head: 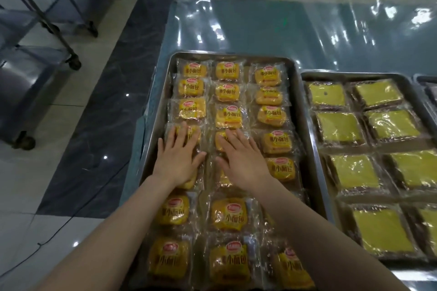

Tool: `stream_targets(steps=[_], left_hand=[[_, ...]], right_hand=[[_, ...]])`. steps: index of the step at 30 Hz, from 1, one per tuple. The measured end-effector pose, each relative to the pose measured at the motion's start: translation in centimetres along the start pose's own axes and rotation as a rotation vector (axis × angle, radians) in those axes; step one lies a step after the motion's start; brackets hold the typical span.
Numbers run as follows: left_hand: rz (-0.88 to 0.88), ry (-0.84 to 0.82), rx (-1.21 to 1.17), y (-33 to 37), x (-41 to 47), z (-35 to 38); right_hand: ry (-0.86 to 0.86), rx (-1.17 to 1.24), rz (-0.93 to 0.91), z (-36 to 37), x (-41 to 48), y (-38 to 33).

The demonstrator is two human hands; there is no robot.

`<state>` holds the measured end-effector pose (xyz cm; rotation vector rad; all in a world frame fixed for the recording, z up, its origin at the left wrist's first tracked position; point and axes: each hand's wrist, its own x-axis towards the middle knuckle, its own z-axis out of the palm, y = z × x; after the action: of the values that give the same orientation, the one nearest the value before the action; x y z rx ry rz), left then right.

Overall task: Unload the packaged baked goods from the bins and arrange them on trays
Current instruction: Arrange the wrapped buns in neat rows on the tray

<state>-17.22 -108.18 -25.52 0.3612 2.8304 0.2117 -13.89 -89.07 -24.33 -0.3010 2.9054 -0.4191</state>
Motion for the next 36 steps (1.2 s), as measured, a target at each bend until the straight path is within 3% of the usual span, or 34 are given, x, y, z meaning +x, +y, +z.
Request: stream_targets(steps=[6,11,15,22,32,36], left_hand=[[0.06,0.085,-0.026,-0.7,-1.2,0.4],[0.068,0.155,-0.058,-0.2,-0.5,-0.1],[0.06,0.186,-0.119,0.3,2.7,-1.7],[0.077,0.071,-0.007,0.3,8.6,-2.5],[0.118,0.056,-0.046,-0.7,8.1,-1.7],[0.132,0.117,-0.088,-0.4,7.8,-2.1]], right_hand=[[0.042,0.039,0.039,0.6,-0.3,-0.4],[0.211,0.02,0.026,-0.6,1.8,-0.4],[0.116,-0.015,0.051,-1.7,5.1,0.7],[0.022,-0.012,0.029,-0.8,5.7,1.6],[-0.089,-0.14,0.027,0.0,5.3,1.2],[-0.037,-0.096,0.024,-0.7,5.8,1.1]])
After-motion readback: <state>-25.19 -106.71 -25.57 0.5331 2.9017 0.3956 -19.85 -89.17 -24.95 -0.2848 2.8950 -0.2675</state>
